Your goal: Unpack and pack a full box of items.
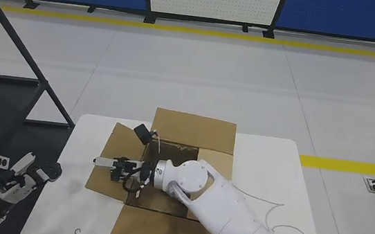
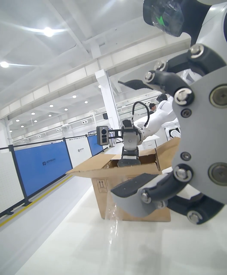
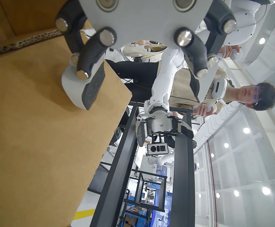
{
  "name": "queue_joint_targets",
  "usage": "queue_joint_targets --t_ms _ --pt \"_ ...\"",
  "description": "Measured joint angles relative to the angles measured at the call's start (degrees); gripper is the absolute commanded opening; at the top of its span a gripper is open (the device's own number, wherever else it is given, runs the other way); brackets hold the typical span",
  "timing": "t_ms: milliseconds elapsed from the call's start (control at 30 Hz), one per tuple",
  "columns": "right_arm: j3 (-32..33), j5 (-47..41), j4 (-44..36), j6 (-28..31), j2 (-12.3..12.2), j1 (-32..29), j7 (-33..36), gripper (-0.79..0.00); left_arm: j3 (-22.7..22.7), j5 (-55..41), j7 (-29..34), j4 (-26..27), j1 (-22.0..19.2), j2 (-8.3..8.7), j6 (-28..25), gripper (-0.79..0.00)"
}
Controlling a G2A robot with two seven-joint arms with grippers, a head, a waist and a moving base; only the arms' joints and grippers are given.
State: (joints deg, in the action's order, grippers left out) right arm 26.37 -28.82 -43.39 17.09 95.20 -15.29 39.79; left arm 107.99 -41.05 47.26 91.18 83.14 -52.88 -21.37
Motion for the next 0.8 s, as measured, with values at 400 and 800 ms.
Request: queue_joint_targets --t_ms 400,800 --pt "1.3 2.0 5.3 -3.0 2.6 1.1 1.0 0.000 -2.3 -1.3 5.5 1.5 0.0 -0.24 4.0 0.000" --pt "4.4 3.0 7.4 -0.6 3.3 0.3 2.7 0.000 -8.9 8.2 4.4 -0.8 -3.2 -0.57 5.3 0.000"
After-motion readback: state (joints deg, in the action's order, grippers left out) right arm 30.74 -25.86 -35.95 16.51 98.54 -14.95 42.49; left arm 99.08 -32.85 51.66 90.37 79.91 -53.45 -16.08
